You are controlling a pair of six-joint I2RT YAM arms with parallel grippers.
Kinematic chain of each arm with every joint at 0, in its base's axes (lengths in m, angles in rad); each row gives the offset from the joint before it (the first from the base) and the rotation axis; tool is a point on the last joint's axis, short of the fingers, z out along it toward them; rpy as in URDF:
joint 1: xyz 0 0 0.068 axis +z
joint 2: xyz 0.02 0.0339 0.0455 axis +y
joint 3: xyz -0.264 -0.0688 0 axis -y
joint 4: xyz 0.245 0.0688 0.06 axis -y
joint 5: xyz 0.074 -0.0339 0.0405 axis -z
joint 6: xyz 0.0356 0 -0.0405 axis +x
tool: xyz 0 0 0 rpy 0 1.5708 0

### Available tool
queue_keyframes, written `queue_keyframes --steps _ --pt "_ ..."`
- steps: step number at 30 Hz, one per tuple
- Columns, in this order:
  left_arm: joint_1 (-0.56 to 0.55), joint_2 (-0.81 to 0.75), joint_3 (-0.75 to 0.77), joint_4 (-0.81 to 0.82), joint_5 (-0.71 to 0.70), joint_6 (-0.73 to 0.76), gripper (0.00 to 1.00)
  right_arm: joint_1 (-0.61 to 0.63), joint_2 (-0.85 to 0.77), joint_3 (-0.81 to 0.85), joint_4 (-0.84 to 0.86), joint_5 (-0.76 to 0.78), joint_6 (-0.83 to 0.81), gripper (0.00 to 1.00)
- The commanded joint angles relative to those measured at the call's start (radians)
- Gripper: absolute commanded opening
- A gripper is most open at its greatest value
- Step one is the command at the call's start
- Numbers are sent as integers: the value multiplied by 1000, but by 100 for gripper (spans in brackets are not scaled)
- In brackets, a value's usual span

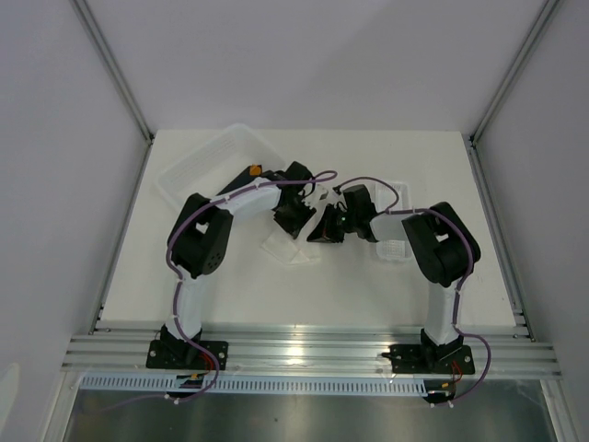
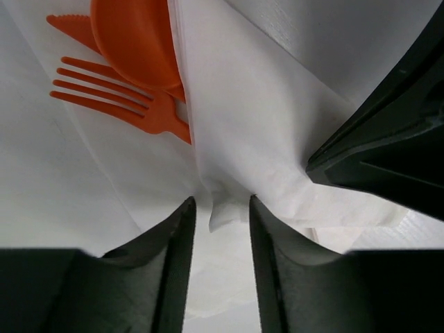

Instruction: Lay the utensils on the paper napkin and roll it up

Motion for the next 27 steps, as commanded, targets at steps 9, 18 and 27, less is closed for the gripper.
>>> queue_keyframes --steps 9,18,27 --pt "104 -261 -159 -27 -21 22 59 3 -2 -14 -32 62 8 1" --pt "132 -200 -241 -33 10 16 59 11 -11 -14 -41 78 -3 1" --pt "132 -154 -205 -81 101 4 52 14 -19 -12 -51 85 -12 1"
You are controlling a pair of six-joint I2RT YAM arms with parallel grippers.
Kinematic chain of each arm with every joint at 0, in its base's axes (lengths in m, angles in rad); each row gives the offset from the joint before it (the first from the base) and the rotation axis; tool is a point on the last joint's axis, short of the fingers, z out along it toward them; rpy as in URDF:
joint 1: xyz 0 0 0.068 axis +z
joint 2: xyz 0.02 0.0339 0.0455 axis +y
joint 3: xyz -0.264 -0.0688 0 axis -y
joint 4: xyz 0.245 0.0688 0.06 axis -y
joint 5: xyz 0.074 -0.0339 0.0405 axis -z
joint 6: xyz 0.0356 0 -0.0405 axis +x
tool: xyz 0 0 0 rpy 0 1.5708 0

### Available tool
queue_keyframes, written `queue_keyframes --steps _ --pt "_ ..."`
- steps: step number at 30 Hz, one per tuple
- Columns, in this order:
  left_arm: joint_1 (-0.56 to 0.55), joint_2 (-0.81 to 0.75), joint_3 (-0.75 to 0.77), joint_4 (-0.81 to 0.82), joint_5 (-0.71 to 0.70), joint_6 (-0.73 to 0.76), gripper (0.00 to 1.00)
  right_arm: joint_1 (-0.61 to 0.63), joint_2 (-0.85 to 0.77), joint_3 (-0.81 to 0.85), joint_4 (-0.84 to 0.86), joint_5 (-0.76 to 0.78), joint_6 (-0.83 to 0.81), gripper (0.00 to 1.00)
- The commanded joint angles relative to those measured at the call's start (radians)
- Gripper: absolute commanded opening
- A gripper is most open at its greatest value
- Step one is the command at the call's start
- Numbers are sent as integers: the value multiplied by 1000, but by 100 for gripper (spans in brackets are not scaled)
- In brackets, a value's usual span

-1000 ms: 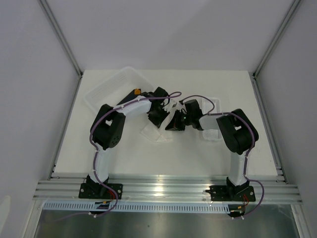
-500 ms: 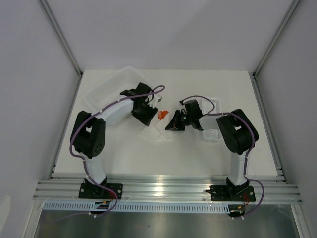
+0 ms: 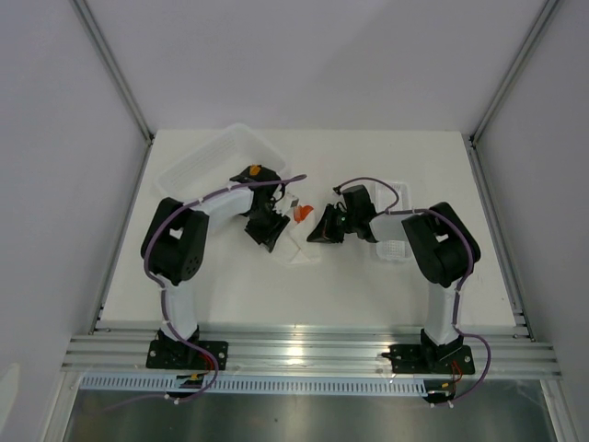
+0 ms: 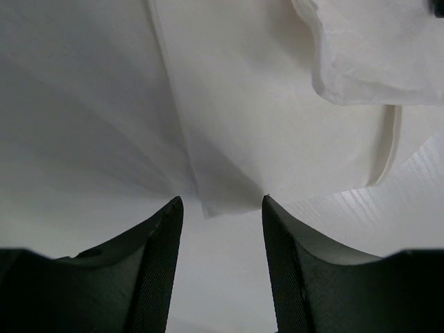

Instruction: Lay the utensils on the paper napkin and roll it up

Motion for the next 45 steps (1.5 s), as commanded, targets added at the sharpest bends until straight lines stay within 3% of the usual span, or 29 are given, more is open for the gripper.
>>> queue_keyframes --steps 1,9,12,16,17,19,29,45 --pt "2 15 32 -43 73 -6 50 4 -20 -11 -49 66 -24 1" --pt "6 2 23 -58 116 -10 49 7 -22 -11 -43 69 -23 1" --pt "11 2 30 -52 129 -20 44 7 -20 -11 -43 70 -24 1" --pt "14 4 44 -49 138 -27 21 7 -19 -9 -48 72 -26 1" --pt "14 -2 47 -46 144 -32 10 7 -19 -11 -49 74 -27 1" --pt "13 -11 49 -35 158 -36 1 7 -15 -9 -51 74 -29 1" --pt "-18 -71 136 -29 241 -33 1 7 -11 -1 -60 77 -32 1" --pt "-147 65 409 -80 314 -32 1 7 -15 -7 -63 86 -30 1"
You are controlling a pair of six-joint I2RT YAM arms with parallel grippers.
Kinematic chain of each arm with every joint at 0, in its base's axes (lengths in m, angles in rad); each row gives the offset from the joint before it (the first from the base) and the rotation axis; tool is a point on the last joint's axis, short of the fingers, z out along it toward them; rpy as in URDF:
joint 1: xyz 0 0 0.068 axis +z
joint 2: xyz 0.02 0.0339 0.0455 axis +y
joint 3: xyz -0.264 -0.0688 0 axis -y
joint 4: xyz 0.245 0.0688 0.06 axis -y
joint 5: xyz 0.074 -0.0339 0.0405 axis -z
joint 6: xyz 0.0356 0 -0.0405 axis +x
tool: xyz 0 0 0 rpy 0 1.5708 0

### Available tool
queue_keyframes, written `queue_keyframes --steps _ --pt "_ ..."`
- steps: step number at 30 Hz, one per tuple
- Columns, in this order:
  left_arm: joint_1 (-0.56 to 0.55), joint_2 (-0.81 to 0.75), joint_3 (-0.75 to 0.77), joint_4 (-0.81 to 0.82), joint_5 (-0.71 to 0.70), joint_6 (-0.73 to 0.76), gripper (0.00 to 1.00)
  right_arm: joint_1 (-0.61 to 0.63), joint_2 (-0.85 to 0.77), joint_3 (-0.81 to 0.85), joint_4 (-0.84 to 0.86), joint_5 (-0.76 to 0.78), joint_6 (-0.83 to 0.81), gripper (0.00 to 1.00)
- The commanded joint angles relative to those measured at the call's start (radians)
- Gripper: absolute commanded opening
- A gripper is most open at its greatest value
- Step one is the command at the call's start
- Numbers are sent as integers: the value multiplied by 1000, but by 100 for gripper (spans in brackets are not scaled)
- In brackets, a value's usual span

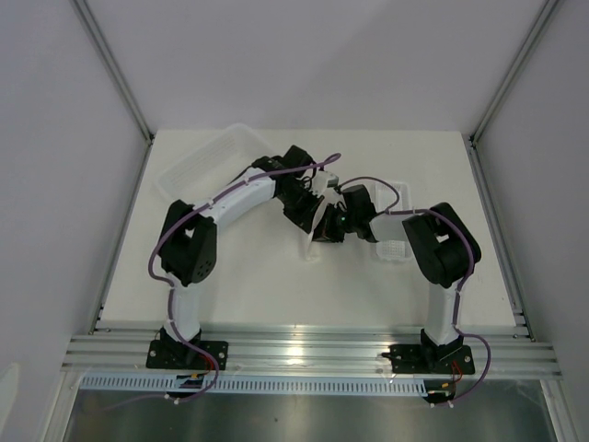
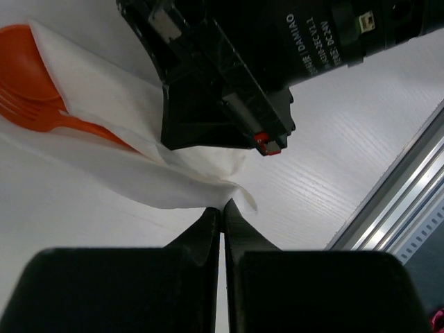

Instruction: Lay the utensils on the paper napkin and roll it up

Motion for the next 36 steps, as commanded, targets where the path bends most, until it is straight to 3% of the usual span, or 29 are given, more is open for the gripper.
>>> queue_keyframes --steps 1,12,20,28,31,36 --pt "-7 25 76 21 58 -2 1 6 -11 -7 -58 64 -27 1" --pt "-15 131 110 40 60 1 1 12 -53 -15 -55 73 -23 1" --pt "-15 133 86 52 6 6 1 17 -137 -7 -136 144 -61 6" --pt "-13 134 76 52 12 4 1 10 -198 -35 -224 217 -109 16" --pt "-13 125 72 52 14 4 1 -6 -192 -72 -203 231 -110 25" --pt "-15 107 64 55 23 3 1 -11 -128 -83 -124 175 -109 28"
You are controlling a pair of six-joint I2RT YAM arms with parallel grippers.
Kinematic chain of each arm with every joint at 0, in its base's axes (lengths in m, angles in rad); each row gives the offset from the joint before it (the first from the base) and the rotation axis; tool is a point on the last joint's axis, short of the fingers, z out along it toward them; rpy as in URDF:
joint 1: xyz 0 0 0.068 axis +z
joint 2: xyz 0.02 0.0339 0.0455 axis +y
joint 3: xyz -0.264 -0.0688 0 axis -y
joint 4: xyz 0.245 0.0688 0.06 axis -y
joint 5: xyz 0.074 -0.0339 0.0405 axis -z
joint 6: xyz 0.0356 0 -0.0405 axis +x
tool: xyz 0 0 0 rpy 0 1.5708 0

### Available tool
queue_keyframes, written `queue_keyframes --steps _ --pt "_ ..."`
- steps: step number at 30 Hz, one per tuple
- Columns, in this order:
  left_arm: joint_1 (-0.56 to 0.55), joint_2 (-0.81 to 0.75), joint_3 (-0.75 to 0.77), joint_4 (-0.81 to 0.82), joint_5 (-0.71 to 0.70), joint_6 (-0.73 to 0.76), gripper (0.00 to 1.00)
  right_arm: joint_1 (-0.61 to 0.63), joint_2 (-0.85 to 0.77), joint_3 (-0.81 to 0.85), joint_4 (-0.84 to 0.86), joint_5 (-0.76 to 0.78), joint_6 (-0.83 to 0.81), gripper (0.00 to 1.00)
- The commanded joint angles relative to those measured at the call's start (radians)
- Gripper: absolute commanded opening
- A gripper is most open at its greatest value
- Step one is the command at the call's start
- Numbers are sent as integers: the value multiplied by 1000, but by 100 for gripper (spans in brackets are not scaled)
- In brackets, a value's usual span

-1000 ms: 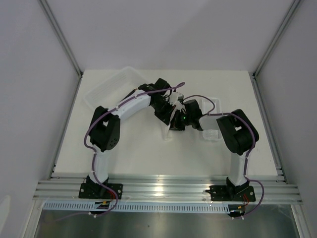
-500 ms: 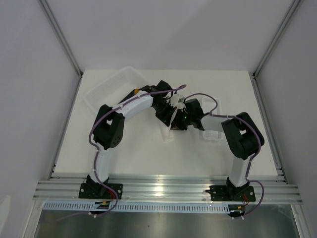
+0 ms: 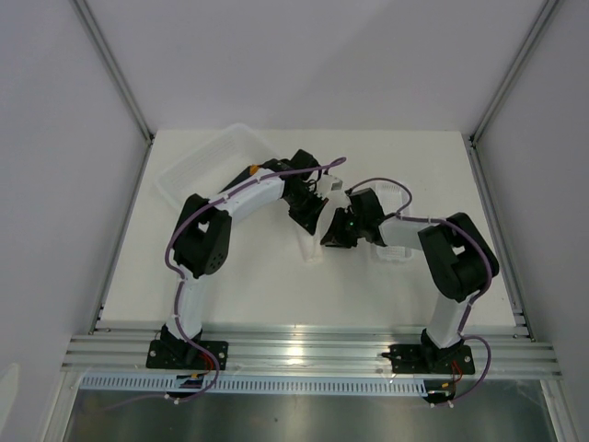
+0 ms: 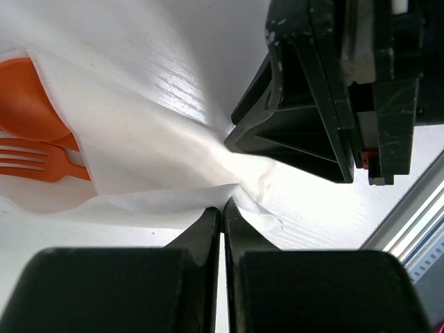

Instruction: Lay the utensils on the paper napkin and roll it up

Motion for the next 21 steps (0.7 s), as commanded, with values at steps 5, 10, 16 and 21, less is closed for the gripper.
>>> queue_keyframes --steps 5,10,16,21 --pt "-6 -25 -3 29 29 1 1 -7 48 -32 115 -41 -19 18" --pt "-17 0 48 21 83 -8 1 -5 32 -67 175 -60 -16 6" --pt "-28 29 95 5 101 -8 1 11 19 -72 201 -46 -9 0" --pt "-26 83 160 -57 115 24 1 30 26 -38 193 -23 8 0"
